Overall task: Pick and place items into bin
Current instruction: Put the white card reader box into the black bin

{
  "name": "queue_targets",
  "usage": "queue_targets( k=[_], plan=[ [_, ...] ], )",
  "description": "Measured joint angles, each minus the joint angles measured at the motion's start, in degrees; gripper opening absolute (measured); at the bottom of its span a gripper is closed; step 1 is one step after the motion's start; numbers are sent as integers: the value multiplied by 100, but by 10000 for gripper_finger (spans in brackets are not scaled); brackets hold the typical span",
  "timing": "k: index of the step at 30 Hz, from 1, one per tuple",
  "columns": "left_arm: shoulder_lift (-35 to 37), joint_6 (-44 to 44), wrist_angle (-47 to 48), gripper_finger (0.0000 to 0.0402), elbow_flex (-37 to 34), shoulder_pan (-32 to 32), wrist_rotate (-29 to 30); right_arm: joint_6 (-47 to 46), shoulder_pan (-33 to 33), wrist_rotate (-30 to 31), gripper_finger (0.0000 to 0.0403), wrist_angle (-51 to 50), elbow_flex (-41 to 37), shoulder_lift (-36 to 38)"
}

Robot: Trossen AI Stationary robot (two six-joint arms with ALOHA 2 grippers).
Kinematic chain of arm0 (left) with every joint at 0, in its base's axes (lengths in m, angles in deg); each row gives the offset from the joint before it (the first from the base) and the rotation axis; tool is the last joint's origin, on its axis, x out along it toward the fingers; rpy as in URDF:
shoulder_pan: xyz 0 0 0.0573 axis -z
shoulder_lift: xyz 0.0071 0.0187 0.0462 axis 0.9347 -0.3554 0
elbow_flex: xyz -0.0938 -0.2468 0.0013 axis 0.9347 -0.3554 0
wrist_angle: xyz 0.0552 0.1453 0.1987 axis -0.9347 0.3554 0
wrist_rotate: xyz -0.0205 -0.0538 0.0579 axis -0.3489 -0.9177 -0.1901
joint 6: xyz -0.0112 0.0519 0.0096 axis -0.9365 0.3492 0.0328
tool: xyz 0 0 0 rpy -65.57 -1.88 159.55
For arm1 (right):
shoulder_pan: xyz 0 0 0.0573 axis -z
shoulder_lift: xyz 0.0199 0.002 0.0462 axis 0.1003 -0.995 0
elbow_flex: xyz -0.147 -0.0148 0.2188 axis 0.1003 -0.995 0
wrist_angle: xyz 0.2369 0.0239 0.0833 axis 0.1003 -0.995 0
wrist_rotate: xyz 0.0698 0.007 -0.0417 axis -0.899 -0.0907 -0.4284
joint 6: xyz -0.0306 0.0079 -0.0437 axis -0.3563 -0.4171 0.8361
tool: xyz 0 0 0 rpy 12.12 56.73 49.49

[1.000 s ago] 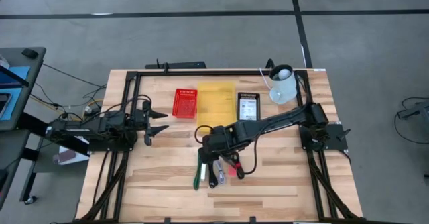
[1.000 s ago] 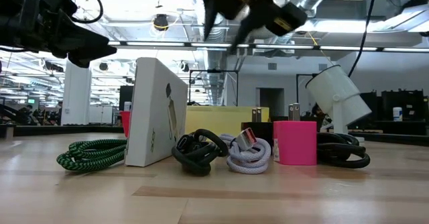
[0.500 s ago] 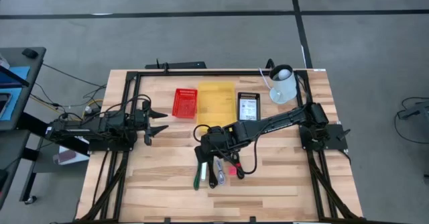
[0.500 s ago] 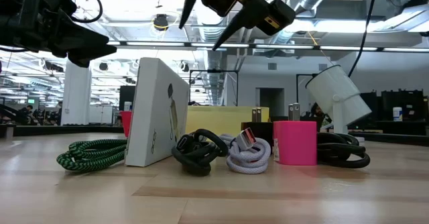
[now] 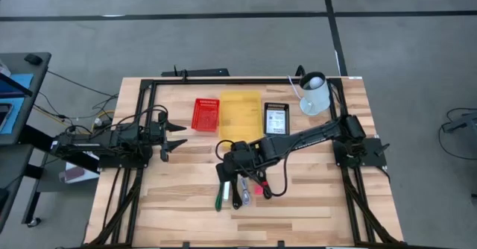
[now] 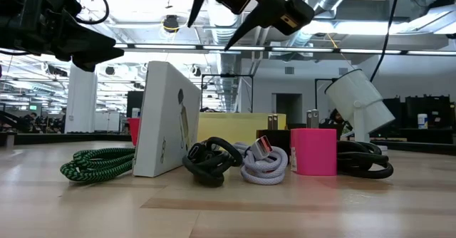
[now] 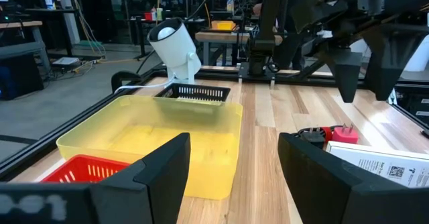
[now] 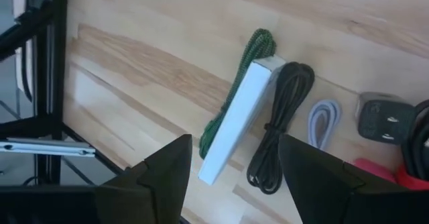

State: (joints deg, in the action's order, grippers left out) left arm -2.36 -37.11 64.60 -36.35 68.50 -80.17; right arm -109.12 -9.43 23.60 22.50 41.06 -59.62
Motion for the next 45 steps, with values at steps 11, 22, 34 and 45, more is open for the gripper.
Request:
queue_targets(
  k=[11, 22, 34, 45],
  plan=[
    [0, 0, 0, 220, 0, 1, 0, 31, -132, 393, 219, 56, 0, 0],
    [0, 0, 0, 220, 0, -1, 0, 489, -97, 322, 219, 1368, 0, 0],
    [1, 0, -1, 220, 0, 0, 0, 108, -42, 288, 219, 3314, 1, 9],
    [1, 0, 0, 220, 0, -1, -1, -1068, 3, 299, 219, 2696, 0, 9]
  ],
)
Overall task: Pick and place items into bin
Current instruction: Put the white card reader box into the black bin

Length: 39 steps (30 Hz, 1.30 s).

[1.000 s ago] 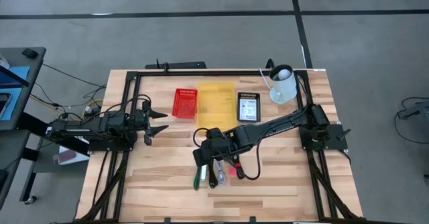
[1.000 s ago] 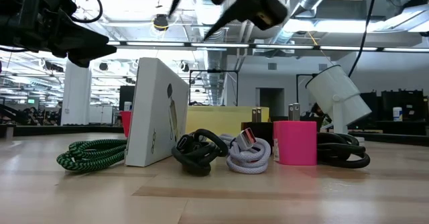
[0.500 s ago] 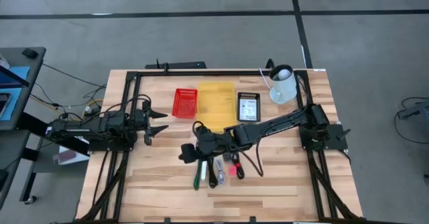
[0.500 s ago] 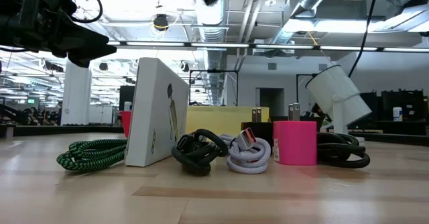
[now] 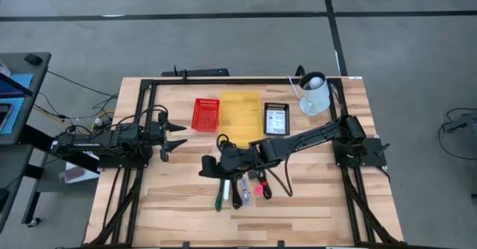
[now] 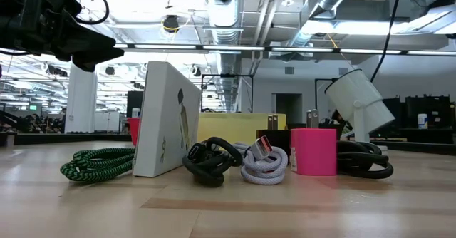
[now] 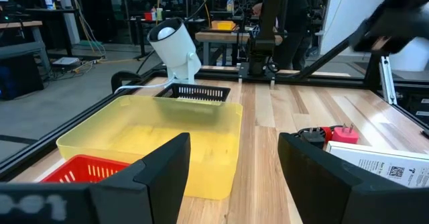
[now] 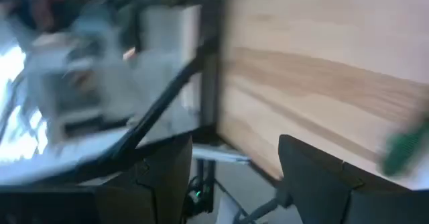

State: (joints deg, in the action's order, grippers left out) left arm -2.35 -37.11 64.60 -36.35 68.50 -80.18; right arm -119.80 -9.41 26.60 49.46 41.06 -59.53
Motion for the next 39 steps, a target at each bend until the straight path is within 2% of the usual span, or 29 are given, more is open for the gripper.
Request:
queue_targets(
  k=[3, 7, 12, 17, 23, 26, 28, 30, 32, 34, 36, 39],
  plan=[
    [-1, 0, -2, 220, 0, 0, -1, -1027, 178, -421, 219, -947, 1, 2],
    [0, 1, 0, 220, 0, 1, -1, -1544, 422, -952, 219, -1952, 122, 2],
    [1, 0, 0, 220, 0, 2, -1, -1781, 479, -421, 219, -3506, 869, 7],
    [0, 0, -1, 220, 0, 2, -1, -1991, 362, 133, 219, -4628, 1688, 9],
    [1, 0, 0, 220, 0, 0, -1, -2179, 326, 334, 219, -4946, 1818, 0],
    [1, 0, -1, 220, 0, 1, -1, -2179, 312, 341, 219, -4744, 1863, -258],
    [-1, 0, -1, 220, 0, 2, 0, -2119, 287, 309, 219, -4957, 1863, -444],
    [4, 0, 0, 220, 0, 0, -4, -2063, 278, 190, 219, -4712, 2115, -738],
    [7, 0, -2, 220, 0, 0, -3, -1992, 279, 112, 219, -5245, 2333, -931],
    [-17, 1, -2, 220, 0, 0, -6, -1943, 280, 111, 219, -5093, 2732, -1227],
    [-37, 0, -14, 220, -1, 1, -3, -1939, 277, 173, 219, -5747, 3058, -1412],
    [-104, 0, -59, 220, -7, 2, -2, -1891, 250, 204, 219, -5415, 3195, -1517]
  ],
)
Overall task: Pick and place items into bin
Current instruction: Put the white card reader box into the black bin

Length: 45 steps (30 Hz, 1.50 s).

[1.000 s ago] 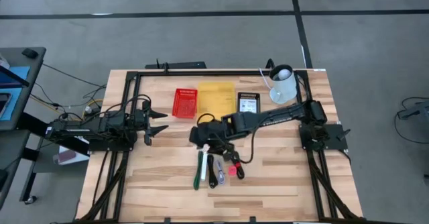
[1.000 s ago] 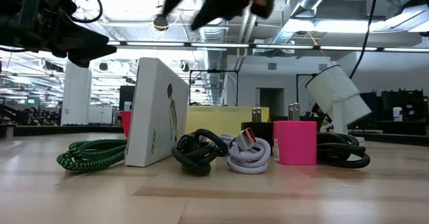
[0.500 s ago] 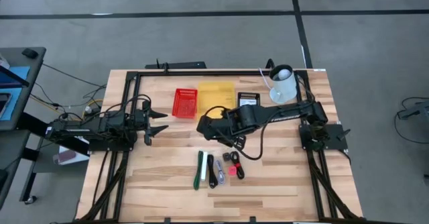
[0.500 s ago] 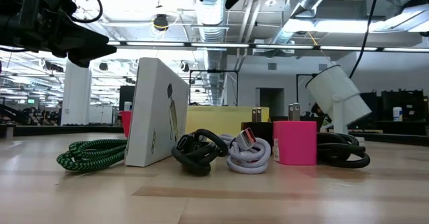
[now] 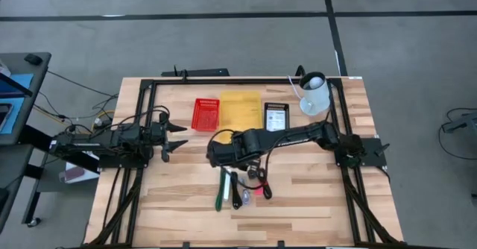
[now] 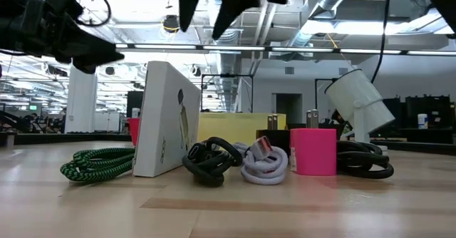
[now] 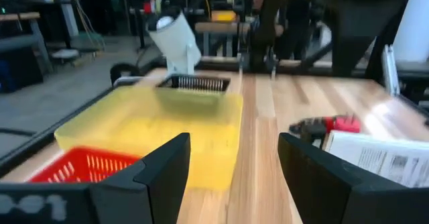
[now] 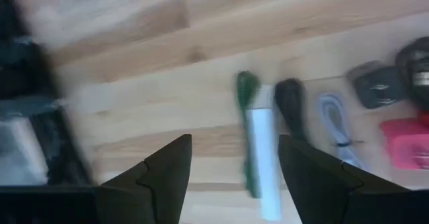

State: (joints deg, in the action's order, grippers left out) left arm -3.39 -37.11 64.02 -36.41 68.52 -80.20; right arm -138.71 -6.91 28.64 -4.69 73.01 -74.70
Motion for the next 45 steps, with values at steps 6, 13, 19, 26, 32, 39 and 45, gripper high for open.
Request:
queue_targets(
  k=[6, 13, 19, 26, 32, 39, 45],
  plan=[
    [-132, 1, 10, 220, 0, 0, -4, 45, -46, -20, 219, -3, 39, -68],
    [-123, 2, 46, 220, 2, 0, -5, -239, -92, -7, 219, 57, 51, -89],
    [-120, 0, 48, 220, 2, 0, -3, -567, -116, -2, 219, -8, 51, -89],
    [-122, 2, 52, 220, 2, 0, -3, -1076, -242, 3, 219, 69, 55, -165],
    [-122, 2, 54, 220, 4, 0, -3, -1544, -269, -10, 219, 209, 65, -320],
    [-122, 2, 54, 220, 4, 0, -1, -1431, -269, -20, 219, 388, 49, -369],
    [-122, 2, 54, 220, 4, -1, -1, -701, -269, -46, 210, 375, 42, -376]
  ],
)
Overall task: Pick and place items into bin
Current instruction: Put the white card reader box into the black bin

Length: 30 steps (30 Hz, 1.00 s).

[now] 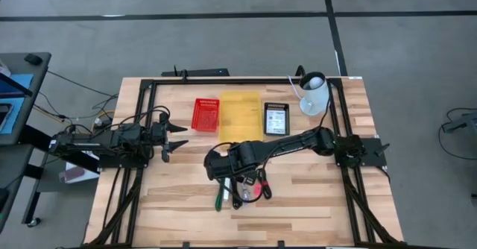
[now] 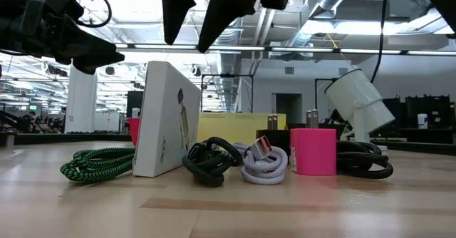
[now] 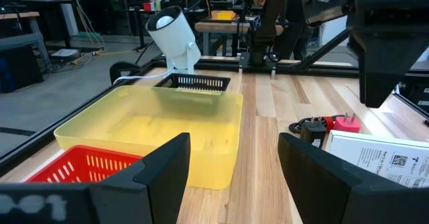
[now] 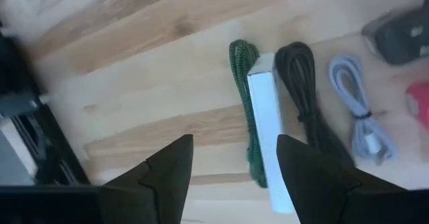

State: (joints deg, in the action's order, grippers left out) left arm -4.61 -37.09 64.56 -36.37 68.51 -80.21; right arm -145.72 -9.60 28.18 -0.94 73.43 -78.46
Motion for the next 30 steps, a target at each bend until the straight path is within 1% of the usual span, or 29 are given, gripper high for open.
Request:
queue_targets(
  k=[7, 11, 16, 27, 30],
  plan=[
    [0, 0, 2, 220, 0, -2, 0, 1163, 59, 4, 205, -23, 0, 0],
    [0, 0, 2, 220, 0, 1, 1, 1333, 102, 6, 206, 8, 0, 0],
    [0, 0, 2, 220, 0, -2, 2, 1826, 159, 12, 207, 75, 0, 0],
    [0, -1, 2, 220, 0, 1, 2, 1877, 199, 54, 192, 62, 0, 2],
    [0, -2, 2, 220, 0, 0, 2, 2087, 199, 165, 189, -7, 0, 2]
  ],
)
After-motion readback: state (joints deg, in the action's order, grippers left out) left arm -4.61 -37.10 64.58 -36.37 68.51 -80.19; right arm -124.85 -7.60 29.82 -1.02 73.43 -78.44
